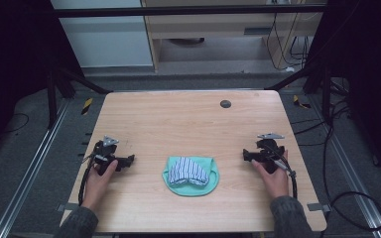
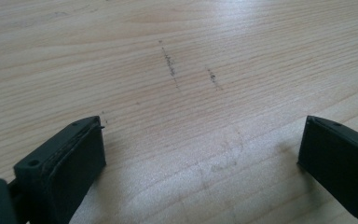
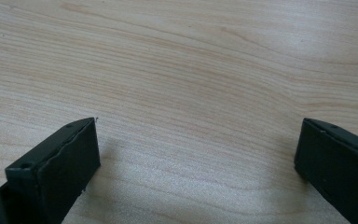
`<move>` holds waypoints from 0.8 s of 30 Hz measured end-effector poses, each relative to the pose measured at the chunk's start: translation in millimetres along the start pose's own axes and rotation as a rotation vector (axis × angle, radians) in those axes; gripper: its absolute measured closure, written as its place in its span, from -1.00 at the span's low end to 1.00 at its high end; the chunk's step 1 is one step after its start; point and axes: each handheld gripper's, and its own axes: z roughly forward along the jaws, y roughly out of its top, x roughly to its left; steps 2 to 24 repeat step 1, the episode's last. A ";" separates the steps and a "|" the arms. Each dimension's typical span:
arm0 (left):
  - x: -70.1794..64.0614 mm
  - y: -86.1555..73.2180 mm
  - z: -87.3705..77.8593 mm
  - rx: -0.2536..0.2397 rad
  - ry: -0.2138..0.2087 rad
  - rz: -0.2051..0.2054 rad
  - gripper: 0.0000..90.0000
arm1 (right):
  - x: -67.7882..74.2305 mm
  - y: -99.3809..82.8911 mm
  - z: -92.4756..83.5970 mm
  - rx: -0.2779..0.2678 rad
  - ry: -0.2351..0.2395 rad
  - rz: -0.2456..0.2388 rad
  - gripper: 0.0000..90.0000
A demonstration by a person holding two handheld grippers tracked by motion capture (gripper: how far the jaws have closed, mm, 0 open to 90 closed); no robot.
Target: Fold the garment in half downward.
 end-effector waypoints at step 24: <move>0.2 -0.5 -0.6 0.001 0.001 -0.001 -1.00 | 0.5 -0.2 -0.1 -0.001 -0.006 0.004 -1.00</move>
